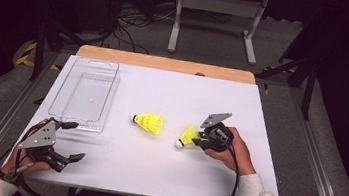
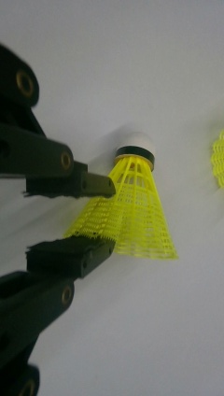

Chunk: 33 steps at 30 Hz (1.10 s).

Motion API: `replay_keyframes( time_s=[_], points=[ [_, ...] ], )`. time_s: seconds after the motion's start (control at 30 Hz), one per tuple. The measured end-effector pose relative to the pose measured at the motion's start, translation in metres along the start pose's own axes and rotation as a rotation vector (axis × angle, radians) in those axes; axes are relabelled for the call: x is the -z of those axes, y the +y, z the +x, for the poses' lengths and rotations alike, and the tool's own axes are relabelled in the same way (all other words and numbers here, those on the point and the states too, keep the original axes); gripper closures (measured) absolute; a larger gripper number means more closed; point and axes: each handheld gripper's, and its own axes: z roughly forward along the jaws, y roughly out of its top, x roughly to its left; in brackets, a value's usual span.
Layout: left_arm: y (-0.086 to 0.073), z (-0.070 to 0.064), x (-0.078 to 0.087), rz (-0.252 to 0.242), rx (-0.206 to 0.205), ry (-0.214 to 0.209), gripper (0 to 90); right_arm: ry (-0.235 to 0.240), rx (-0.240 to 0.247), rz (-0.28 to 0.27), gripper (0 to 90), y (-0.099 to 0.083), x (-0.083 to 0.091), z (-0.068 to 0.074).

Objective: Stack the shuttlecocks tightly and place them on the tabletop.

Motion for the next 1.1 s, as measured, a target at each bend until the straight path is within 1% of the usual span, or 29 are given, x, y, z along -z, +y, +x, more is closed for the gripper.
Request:
replay_keyframes(
  time_s=[0.1,0.13,0.2,0.33,0.37,0.47,0.53,0.6,0.67,0.73,0.83,0.9,0.97,1.03,1.07,1.1],
  points=[
    [0.0,0.0,0.0,0.001,0.0,0.0,4.0,0.009,0.02,-0.01,87.7,0.0,0.001,0.001],
    [0.0,0.0,0.0,0.001,0.001,-0.001,4.0,0.01,0.018,-0.021,89.7,0.0,0.001,0.002],
    [0.0,0.0,0.0,0.0,0.001,-0.001,4.0,0.021,0.025,-0.031,90.0,0.001,0.002,0.002],
    [0.0,0.0,0.0,-0.001,0.001,0.0,4.0,0.02,0.029,-0.063,90.0,0.002,0.004,0.004],
    [0.0,0.0,0.0,-0.002,0.001,-0.001,4.0,0.009,0.022,-0.069,90.0,0.002,0.005,0.005],
    [0.0,0.0,0.0,-0.002,0.001,-0.001,4.0,-0.004,0.013,-0.109,90.0,0.003,0.008,0.005],
    [0.0,0.0,0.0,-0.003,0.002,0.0,4.0,-0.027,0.005,-0.146,90.0,0.004,0.011,0.006],
    [0.0,0.0,0.0,-0.004,0.002,0.0,4.0,-0.059,-0.013,-0.178,90.0,0.005,0.014,0.008],
    [0.0,0.0,0.0,-0.004,0.002,0.0,4.0,-0.073,-0.031,-0.211,90.0,0.005,0.015,0.009],
    [0.0,0.0,0.0,-0.004,0.002,0.0,4.0,-0.094,-0.05,-0.234,90.0,0.005,0.015,0.012],
    [0.0,-0.001,0.0,-0.003,0.002,0.0,4.0,-0.097,-0.045,-0.226,90.0,0.004,0.01,0.017],
    [0.0,-0.001,0.001,-0.004,0.002,0.0,4.0,-0.088,-0.04,-0.207,90.0,0.002,0.005,0.021],
    [0.0,-0.001,0.001,-0.005,0.003,0.0,4.0,-0.095,-0.035,-0.183,90.0,0.0,-0.001,0.025],
    [0.0,-0.001,0.001,-0.005,0.002,0.0,4.0,-0.084,-0.028,-0.155,89.3,-0.003,-0.006,0.027],
    [0.0,-0.001,0.001,-0.005,0.002,0.0,4.0,-0.084,-0.031,-0.155,88.8,-0.004,-0.007,0.027],
    [0.0,-0.001,0.001,-0.005,0.002,0.0,4.0,-0.073,-0.039,-0.155,87.8,-0.005,-0.008,0.027]
  ],
)
